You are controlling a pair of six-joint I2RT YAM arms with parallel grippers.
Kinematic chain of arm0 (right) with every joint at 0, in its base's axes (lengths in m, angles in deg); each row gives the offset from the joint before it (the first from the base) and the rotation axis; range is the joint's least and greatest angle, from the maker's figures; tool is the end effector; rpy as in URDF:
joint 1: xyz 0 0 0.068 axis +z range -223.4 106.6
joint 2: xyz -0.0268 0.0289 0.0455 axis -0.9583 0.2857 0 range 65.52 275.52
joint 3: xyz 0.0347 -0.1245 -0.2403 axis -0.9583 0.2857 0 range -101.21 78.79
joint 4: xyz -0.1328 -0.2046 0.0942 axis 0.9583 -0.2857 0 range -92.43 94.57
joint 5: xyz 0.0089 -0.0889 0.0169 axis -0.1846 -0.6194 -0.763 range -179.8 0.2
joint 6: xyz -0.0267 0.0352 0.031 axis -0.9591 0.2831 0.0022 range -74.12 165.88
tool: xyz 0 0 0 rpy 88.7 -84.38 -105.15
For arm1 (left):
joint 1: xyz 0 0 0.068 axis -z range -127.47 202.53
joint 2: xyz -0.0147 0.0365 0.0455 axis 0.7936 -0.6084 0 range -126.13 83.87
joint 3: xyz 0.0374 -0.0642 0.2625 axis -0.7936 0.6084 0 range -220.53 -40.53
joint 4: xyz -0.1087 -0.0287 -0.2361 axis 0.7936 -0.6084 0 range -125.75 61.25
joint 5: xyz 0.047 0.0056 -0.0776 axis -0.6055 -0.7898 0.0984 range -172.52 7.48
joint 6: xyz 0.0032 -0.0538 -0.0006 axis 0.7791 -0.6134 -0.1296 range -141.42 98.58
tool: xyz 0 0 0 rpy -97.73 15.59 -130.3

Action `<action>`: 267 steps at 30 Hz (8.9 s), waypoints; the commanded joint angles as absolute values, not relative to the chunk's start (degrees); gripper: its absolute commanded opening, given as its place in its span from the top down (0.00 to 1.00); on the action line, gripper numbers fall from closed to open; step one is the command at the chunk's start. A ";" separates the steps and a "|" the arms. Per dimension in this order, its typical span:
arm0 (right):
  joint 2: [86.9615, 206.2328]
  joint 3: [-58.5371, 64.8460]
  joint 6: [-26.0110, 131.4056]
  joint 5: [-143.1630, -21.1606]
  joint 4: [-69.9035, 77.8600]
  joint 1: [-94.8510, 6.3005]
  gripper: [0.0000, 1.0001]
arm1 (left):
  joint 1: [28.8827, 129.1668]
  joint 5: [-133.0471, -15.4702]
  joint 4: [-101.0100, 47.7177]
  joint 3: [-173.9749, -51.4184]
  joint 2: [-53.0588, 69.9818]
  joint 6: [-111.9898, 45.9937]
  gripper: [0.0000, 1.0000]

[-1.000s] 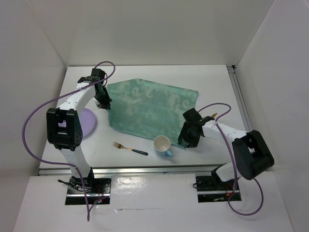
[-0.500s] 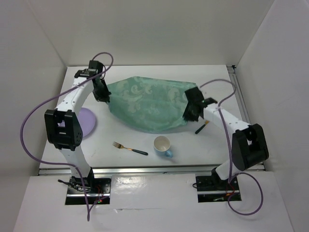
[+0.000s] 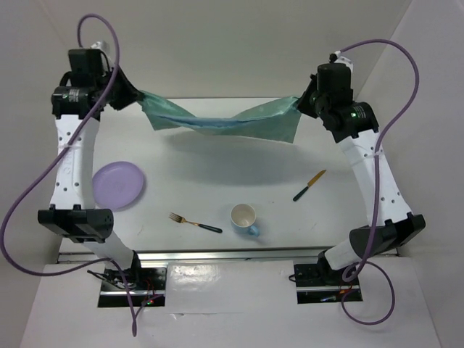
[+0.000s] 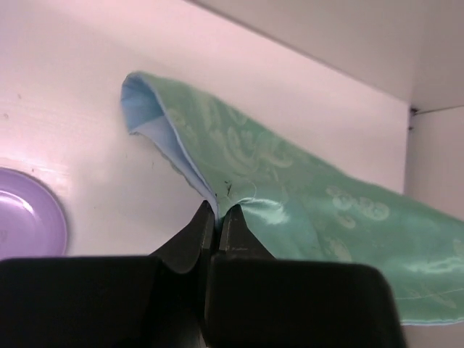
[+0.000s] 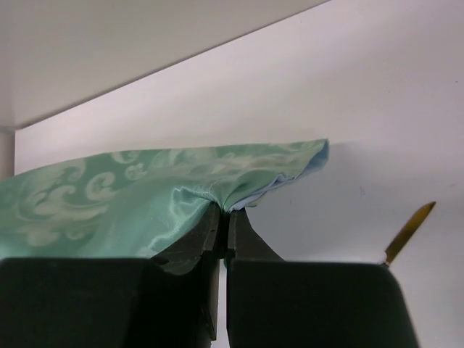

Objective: Set the dinner table for one person

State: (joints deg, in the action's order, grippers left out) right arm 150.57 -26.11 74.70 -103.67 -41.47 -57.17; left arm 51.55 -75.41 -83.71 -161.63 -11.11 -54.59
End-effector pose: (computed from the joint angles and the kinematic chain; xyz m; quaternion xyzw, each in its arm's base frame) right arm 0.2950 0.0770 0.4682 0.1558 0.8307 0.1063 0.5238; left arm 0.3323 0.0013 0.4856 -0.2221 0.8306 -0.1921 0.4731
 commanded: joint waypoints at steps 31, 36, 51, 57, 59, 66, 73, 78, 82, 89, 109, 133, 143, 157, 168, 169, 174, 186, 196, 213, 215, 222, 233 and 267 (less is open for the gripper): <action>171.61 -50.70 66.89 -92.88 -33.75 -71.20 1.00 | 40.49 -54.58 -73.22 -180.02 -28.99 -59.04 1.00; 164.84 -33.39 68.82 -90.86 -29.89 -71.20 1.00 | 39.87 -55.71 -72.53 -161.80 -22.58 -56.15 1.00; 149.27 12.88 71.02 -86.55 -27.23 -69.62 0.11 | 40.65 -67.40 -77.18 -126.56 -9.74 -49.81 0.00; 159.62 1.55 71.72 -83.04 -27.76 -67.34 0.49 | 48.21 -69.25 -76.13 -133.77 -17.00 -49.19 0.83; 168.11 -5.01 71.72 -82.51 -29.51 -64.98 0.70 | 51.01 -71.08 -76.12 -137.53 -21.49 -49.81 1.00; 188.01 -19.29 73.57 -82.07 -32.96 -62.68 1.00 | 54.99 -78.56 -75.60 -143.89 -36.97 -53.41 1.00; 187.69 -8.85 77.25 -81.37 -27.78 -62.15 1.00 | 54.99 -78.82 -73.13 -136.43 -38.30 -54.55 1.00; 184.35 -0.85 79.19 -81.89 -25.49 -61.54 1.00 | 54.99 -81.28 -72.61 -131.77 -38.30 -55.17 1.00; 181.10 3.81 79.72 -84.08 -24.43 -61.01 1.00 | 55.51 -81.29 -70.15 -125.88 -34.79 -55.78 1.00; 182.14 0.49 79.11 -85.67 -25.83 -61.01 1.00 | 55.51 -83.14 -71.29 -123.59 -30.23 -55.78 1.00; 174.61 -10.87 74.89 -85.67 -31.90 -56.71 0.75 | 55.51 -84.81 -78.94 -132.45 -21.43 -54.03 0.75; 143.64 23.32 82.71 -89.28 -39.73 -27.61 0.23 | 56.04 -78.75 -79.82 -130.79 -9.30 -50.07 0.57; 147.34 12.21 85.87 -98.92 -44.72 -27.61 1.00 | 56.04 -78.74 -79.81 -130.26 -9.30 -50.07 0.57; 174.39 -30.61 75.50 -99.74 -51.32 -56.78 1.00 | 56.04 -76.98 -77.01 -124.64 -7.10 -53.41 0.60; 193.83 -51.03 75.50 -97.27 -52.39 -65.31 1.00 | 56.04 -78.65 -77.00 -122.09 -5.69 -53.41 0.60; 194.36 -51.03 75.50 -96.66 -52.38 -65.93 1.00 | 56.04 -78.65 -77.00 -122.09 -5.69 -53.41 0.60; 196.39 -48.92 74.97 -96.13 -50.62 -66.46 1.00 | 56.04 -80.15 -77.00 -121.47 -6.31 -53.93 0.60; 195.86 -44.61 74.45 -88.50 -44.74 -67.16 0.64 | 50.77 -84.01 -78.94 -115.33 -3.59 -58.50 0.27; 195.33 -52.07 72.78 -86.38 -46.13 -67.16 0.15 | 38.48 -84.19 -82.00 -108.21 4.75 -63.95 0.24; 163.71 -24.24 69.09 -87.61 -38.33 -67.16 0.02 | 21.85 -77.15 -65.77 -91.77 1.78 -75.29 0.20; 160.28 -19.76 67.95 -86.90 -37.35 -67.77 0.02 | 21.33 -78.64 -63.39 -90.46 1.78 -77.22 0.23; 156.14 -13.51 66.62 -89.62 -40.42 -68.39 0.02 | 21.32 -81.90 -62.76 -90.45 -3.40 -80.13 0.36; 151.91 -8.39 66.10 -92.00 -42.18 -70.50 0.02 | 22.02 -81.38 -62.40 -92.11 -3.51 -79.51 1.00; 146.11 8.37 71.37 -93.67 -45.26 -74.46 0.02 | 69.49 -75.22 -68.74 -136.94 -34.34 -66.51 1.00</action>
